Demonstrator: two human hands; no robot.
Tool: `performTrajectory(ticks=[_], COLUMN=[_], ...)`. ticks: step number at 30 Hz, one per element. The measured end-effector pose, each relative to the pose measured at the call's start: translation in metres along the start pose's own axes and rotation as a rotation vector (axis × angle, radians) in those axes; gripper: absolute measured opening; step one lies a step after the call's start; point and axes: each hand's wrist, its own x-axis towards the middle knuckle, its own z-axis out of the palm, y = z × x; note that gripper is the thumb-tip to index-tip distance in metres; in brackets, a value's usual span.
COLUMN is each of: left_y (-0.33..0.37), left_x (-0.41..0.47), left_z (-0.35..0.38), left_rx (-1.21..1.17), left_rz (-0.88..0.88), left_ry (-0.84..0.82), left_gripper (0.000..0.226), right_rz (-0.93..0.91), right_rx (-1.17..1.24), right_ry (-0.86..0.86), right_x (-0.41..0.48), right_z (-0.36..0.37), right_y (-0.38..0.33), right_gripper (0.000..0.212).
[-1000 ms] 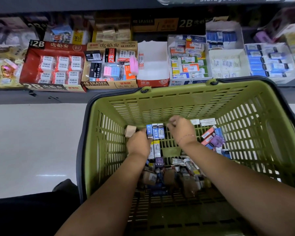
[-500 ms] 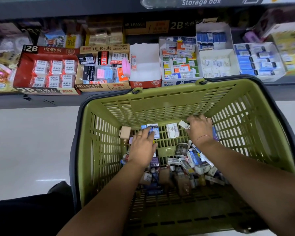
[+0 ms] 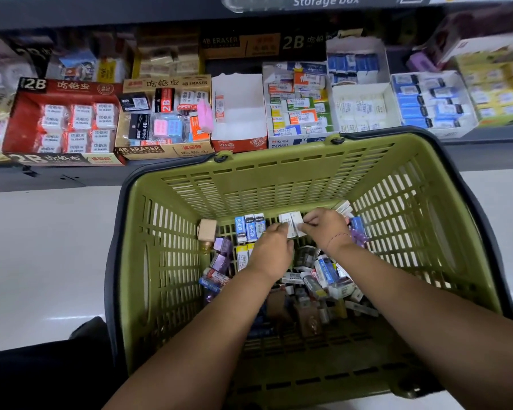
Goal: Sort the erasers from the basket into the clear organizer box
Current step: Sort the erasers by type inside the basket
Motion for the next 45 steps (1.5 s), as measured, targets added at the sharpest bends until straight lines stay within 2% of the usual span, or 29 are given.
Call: performTrajectory(ticks=[3, 5, 7, 8, 10, 12, 15, 22, 27, 31, 33, 38, 41, 45], left_y=[0.002, 0.002, 0.003, 0.003, 0.003, 0.004, 0.007, 0.006, 0.005, 0.005, 0.006, 0.006, 0.007, 0.008], left_x=[0.003, 0.003, 0.002, 0.002, 0.001, 0.002, 0.004, 0.006, 0.006, 0.006, 0.005, 0.005, 0.006, 0.007], left_z=[0.006, 0.008, 0.011, 0.013, 0.015, 0.017, 0.018, 0.014, 0.013, 0.015, 0.015, 0.015, 0.015, 0.014], left_rx=[0.016, 0.032, 0.036, 0.040, 0.052, 0.051, 0.044, 0.041, 0.029, 0.018, 0.012, -0.006, -0.016, -0.044], left_rz=[-0.039, -0.031, -0.009, -0.004, -0.014, -0.033, -0.057, -0.076, -0.075, -0.078, -0.081, -0.088, -0.085, -0.087], left_ry=[-0.020, -0.020, -0.039, -0.046, -0.048, -0.048, -0.056, -0.067, -0.063, -0.072, -0.078, -0.083, -0.082, -0.077], left_gripper=[0.052, 0.056, 0.061, 0.063, 0.065, 0.065, 0.066, 0.061, 0.062, 0.064, 0.065, 0.064, 0.063, 0.061], right_rz=[-0.036, -0.053, -0.051, -0.058, -0.079, -0.063, -0.018, -0.007, -0.103, -0.207, -0.235, -0.269, -0.204, -0.027], right_rx=[0.004, -0.146, -0.319, -0.404, -0.567, -0.616, -0.609, -0.439, -0.193, 0.015, -0.001, -0.277, -0.235, -0.220], right_ry=[-0.017, 0.133, 0.307, 0.323, 0.261, 0.234, 0.244, 0.215, 0.107, -0.045, -0.053, -0.042, -0.027, 0.111], right_x=[0.002, 0.007, 0.009, 0.010, 0.009, 0.009, 0.011, 0.013, 0.014, 0.009, 0.010, 0.012, 0.013, 0.018], right_z=[-0.010, -0.024, -0.036, -0.039, -0.035, -0.028, -0.025, -0.026, -0.028, -0.022, -0.023, -0.028, -0.028, -0.027], right_y=[0.004, 0.012, 0.022, 0.025, 0.027, 0.027, 0.025, 0.021, 0.016, 0.017, 0.019, 0.024, 0.024, 0.015], right_gripper=[0.005, 0.005, 0.027, 0.039, 0.056, 0.065, 0.066, 0.046, 0.028, 0.029, 0.029, 0.032, 0.027, 0.032])
